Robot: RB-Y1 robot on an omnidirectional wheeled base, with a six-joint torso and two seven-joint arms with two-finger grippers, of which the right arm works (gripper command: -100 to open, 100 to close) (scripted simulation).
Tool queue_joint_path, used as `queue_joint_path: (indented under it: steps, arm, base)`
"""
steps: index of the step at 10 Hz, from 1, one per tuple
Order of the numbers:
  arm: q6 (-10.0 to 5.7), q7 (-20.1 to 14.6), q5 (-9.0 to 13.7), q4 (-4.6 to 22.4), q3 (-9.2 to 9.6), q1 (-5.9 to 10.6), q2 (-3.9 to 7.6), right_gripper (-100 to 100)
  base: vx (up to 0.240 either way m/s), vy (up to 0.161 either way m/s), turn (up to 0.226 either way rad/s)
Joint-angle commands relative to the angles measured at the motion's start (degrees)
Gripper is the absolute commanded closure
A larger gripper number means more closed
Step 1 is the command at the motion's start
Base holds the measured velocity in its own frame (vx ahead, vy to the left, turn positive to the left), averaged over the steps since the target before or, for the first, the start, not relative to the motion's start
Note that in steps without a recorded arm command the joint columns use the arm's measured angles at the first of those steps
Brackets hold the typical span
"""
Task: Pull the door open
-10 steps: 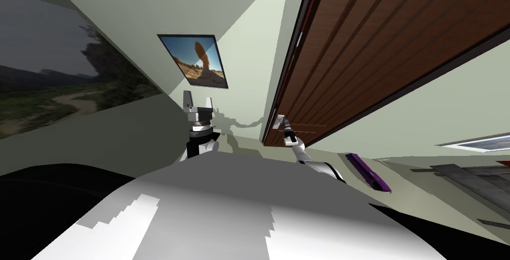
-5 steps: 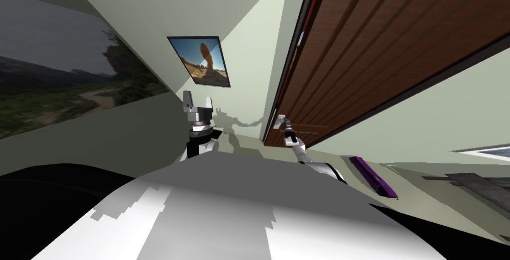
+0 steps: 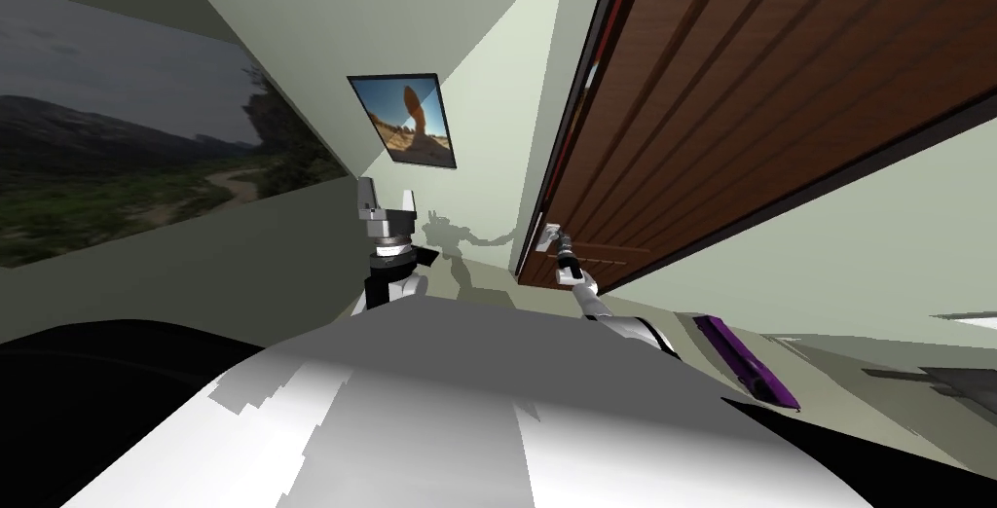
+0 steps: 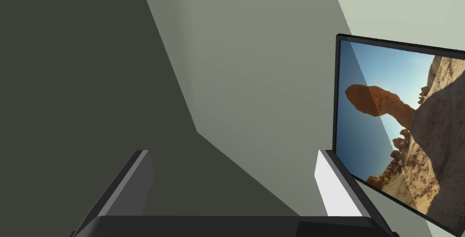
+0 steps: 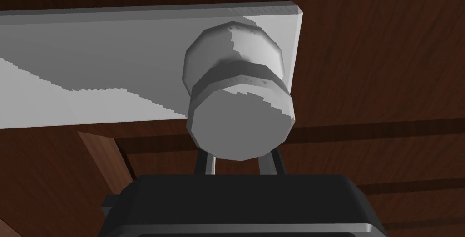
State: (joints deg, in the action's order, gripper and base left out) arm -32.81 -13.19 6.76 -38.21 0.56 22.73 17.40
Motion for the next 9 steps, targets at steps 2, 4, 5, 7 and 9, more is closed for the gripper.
queue_joint_path:
  steps: [2,4,5,7,9]
  arm:
    - [-0.14,-3.9,2.7,-0.4,1.05,0.35,-0.31,100]
    - [-0.04,-6.4,4.5,-0.3,1.42,0.37,-0.11,100]
    - [0.07,-7.8,6.4,-0.2,1.79,0.40,0.09,100]
    - [0.07,-8.8,6.4,-0.2,1.79,0.40,0.09,100]
    - [0.27,-12.6,10.0,0.0,2.50,0.45,0.49,100]
  base:
    - [-0.040,-0.036,0.103]
    - [-0.055,-0.032,0.077]
    - [-0.086,-0.054,0.165]
    - [-0.041,-0.025,0.053]
    - [-0.052,-0.036,0.121]
